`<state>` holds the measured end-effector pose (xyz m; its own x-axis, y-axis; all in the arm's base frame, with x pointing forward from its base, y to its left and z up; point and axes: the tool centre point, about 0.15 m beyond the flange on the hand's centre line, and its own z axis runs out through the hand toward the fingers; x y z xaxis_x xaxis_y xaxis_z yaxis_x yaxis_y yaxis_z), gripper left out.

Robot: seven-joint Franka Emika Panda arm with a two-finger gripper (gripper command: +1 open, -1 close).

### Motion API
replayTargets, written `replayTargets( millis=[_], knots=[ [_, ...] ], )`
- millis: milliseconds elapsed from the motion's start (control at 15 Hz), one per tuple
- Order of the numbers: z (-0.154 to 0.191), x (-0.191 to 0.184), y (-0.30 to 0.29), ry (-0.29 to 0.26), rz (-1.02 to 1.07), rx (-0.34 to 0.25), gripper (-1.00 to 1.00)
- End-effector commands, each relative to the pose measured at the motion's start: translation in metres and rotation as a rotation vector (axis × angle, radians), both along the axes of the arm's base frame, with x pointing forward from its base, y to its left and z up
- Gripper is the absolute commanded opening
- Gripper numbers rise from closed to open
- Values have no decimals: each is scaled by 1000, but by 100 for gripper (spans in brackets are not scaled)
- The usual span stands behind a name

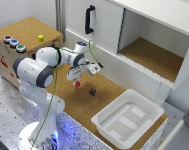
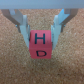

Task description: Sweep the pink block to the left

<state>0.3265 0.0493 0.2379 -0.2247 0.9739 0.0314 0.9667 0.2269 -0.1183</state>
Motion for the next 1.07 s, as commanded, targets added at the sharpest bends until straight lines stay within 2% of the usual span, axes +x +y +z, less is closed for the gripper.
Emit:
replayTargets(
  millis=[0,133,467,533,800,1000],
  knots=[
    [-18,13,4,6,22,-16,-100],
    [-20,24,7,-5,-48,-9,-100],
    [-27,41,21,15,-197,4,-100],
    [-25,41,26,20,-215,9,100],
    [-9,36,32,27,-223,-3,100],
    [14,34,35,49,-270,26,100]
  ],
)
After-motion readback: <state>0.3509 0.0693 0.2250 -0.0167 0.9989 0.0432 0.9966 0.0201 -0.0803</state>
